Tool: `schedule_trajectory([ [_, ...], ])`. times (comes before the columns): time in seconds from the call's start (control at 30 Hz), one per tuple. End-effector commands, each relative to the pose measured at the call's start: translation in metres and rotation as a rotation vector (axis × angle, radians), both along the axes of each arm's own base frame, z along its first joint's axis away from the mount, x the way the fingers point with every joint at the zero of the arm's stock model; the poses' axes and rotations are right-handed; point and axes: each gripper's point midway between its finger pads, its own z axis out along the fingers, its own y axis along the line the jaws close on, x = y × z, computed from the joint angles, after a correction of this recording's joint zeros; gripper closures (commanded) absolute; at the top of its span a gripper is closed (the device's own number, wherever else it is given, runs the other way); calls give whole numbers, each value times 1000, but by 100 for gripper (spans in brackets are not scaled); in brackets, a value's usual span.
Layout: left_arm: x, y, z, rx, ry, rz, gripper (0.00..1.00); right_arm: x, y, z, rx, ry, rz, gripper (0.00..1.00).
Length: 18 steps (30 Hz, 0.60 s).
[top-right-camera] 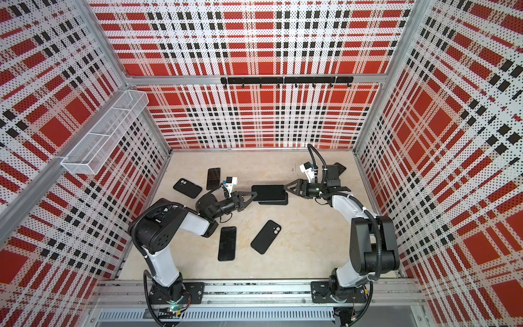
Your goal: Put the phone into the phone case
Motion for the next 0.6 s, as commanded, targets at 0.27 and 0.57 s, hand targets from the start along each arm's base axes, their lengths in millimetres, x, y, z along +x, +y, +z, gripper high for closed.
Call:
schedule_trajectory([
  [0.27,4,-11,23,-72,-80,-27,100,-9,15,11,114,1,103,60],
  [0.57,14,-17,15,-46,-61,4,100,-17,25,11,152,39,136,73],
])
